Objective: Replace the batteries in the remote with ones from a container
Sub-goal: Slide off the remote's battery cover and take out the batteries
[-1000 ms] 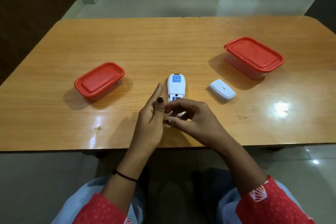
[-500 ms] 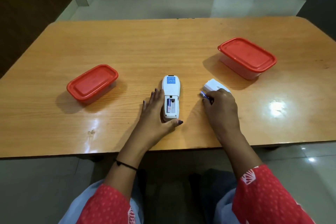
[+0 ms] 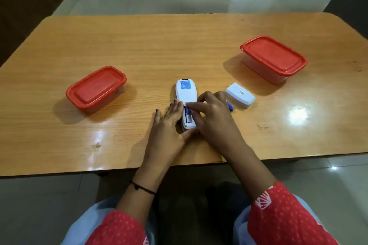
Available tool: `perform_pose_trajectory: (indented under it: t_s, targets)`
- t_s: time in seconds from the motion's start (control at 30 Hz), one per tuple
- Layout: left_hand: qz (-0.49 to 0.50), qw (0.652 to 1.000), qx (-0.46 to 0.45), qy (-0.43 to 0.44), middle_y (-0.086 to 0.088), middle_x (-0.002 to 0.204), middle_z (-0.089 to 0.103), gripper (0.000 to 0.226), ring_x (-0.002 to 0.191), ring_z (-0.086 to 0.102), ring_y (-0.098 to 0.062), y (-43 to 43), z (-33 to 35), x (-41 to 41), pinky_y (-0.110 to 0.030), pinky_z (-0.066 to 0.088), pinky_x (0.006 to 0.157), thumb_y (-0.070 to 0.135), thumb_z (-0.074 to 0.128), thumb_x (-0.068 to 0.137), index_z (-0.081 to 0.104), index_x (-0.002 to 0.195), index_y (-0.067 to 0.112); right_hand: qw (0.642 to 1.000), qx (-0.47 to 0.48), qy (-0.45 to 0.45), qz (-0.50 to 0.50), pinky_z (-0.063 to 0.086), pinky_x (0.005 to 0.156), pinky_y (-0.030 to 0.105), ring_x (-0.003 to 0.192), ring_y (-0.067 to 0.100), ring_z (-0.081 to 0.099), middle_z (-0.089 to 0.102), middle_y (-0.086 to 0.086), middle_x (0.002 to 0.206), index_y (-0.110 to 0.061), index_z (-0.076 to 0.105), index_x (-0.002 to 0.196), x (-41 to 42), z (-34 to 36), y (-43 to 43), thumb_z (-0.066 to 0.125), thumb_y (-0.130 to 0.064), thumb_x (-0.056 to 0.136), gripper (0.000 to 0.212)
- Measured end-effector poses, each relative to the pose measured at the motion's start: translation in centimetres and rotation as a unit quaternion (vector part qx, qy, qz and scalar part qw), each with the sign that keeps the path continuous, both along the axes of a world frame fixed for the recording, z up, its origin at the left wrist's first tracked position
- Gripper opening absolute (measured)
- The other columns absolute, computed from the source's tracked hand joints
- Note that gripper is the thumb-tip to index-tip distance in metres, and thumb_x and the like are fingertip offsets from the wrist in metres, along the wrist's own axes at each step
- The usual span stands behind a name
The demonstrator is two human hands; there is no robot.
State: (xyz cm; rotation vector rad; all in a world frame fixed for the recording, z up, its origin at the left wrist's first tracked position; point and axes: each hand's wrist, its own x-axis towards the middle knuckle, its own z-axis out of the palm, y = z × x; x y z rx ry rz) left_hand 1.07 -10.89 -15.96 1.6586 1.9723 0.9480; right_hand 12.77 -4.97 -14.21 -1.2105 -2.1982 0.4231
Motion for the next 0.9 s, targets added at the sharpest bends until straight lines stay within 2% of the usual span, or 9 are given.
perform_pose_trajectory:
  t_s: [0.1,0.17,0.23,0.43,0.53,0.63,0.7,0.83,0.9]
  targets:
    - [0.008,1.0,0.002,-0.011,0.003,0.154,0.028,0.073,0.142,0.013,-0.005,0.1,-0.3,-0.1,-0.028,-0.002,0.119,0.027,0.068,0.081,0.033,0.144,0.019,1.0,0.022,-0.008,0.011,0.041,0.069,0.035,0.084,0.032,0.049,0.062,0.011,0.082,-0.008,0.076,0.086,-0.3,0.4,-0.1,0.06,-0.007,0.079,0.017]
    - [0.011,1.0,0.005,-0.018,0.001,0.153,0.03,0.073,0.144,0.018,-0.011,0.2,-0.4,-0.3,-0.028,0.0,0.119,0.023,0.069,0.08,0.034,0.143,0.018,1.0,0.018,-0.013,0.01,0.043,0.068,0.037,0.083,0.031,0.048,0.062,0.012,0.079,-0.004,0.072,0.08,-0.8,0.5,-0.1,0.058,-0.007,0.08,0.015]
    - [0.001,1.0,0.012,-0.02,-0.002,0.152,0.032,0.071,0.141,0.022,-0.006,0.1,-0.2,-0.2,-0.028,0.0,0.119,0.018,0.069,0.08,0.036,0.142,0.014,0.999,0.025,-0.035,0.004,0.04,0.07,0.039,0.082,0.034,0.049,0.06,0.015,0.08,0.001,0.065,0.078,-1.5,0.3,0.0,0.055,-0.008,0.08,0.014]
    - [0.01,1.0,0.004,-0.009,-0.003,0.151,0.034,0.071,0.141,0.026,-0.009,0.2,0.0,-0.1,-0.033,0.003,0.12,0.018,0.069,0.08,0.036,0.142,0.015,0.993,-0.05,-0.104,0.002,0.03,0.076,0.034,0.096,0.032,0.041,0.051,0.018,0.102,-0.002,0.052,0.093,-2.7,0.1,0.5,0.033,-0.013,0.094,0.022]
    - [0.006,1.0,0.002,0.005,-0.005,0.15,0.037,0.066,0.142,0.025,-0.013,0.2,0.6,0.0,-0.033,0.008,0.119,0.018,0.064,0.083,0.035,0.142,0.016,0.997,-0.031,-0.063,0.016,0.026,0.074,0.034,0.09,0.036,0.048,0.054,0.024,0.092,-0.002,0.053,0.085,-3.3,1.1,-0.2,0.033,-0.008,0.091,0.022]
    - [0.009,1.0,-0.006,0.025,-0.003,0.151,0.035,0.061,0.142,0.025,-0.019,0.1,0.4,-0.1,-0.032,0.007,0.119,0.017,0.056,0.087,0.033,0.144,0.016,0.996,-0.035,-0.077,0.023,0.033,0.084,0.036,0.101,0.033,0.048,0.053,0.024,0.106,0.003,0.055,0.102,-3.2,1.6,-1.0,0.041,-0.006,0.092,0.019]
    - [0.003,1.0,0.002,0.014,-0.004,0.152,0.034,0.064,0.142,0.026,-0.012,0.1,0.1,-0.2,-0.031,0.004,0.119,0.021,0.061,0.084,0.036,0.143,0.016,0.997,-0.058,-0.05,0.033,0.034,0.086,0.035,0.101,0.033,0.046,0.054,0.022,0.105,0.005,0.055,0.099,-2.4,1.3,-1.1,0.042,-0.005,0.092,0.018]
    - [-0.002,1.0,0.015,-0.009,-0.004,0.151,0.035,0.066,0.141,0.026,-0.008,-0.1,0.3,-0.2,-0.032,0.005,0.12,0.019,0.066,0.081,0.038,0.14,0.016,0.994,-0.093,0.008,0.057,0.034,0.074,0.024,0.091,0.02,0.044,0.059,0.009,0.095,-0.005,0.056,0.089,-1.0,0.7,-1.2,0.052,-0.007,0.088,0.005]
    - [0.002,1.0,0.02,-0.003,-0.003,0.152,0.034,0.065,0.141,0.024,-0.006,-0.2,0.1,-0.2,-0.032,0.005,0.12,0.023,0.066,0.082,0.039,0.141,0.018,0.989,-0.121,0.071,0.047,0.037,0.07,0.017,0.09,0.016,0.05,0.061,-0.002,0.091,-0.015,0.055,0.09,-0.9,0.6,-1.5,0.059,-0.007,0.084,0.011]
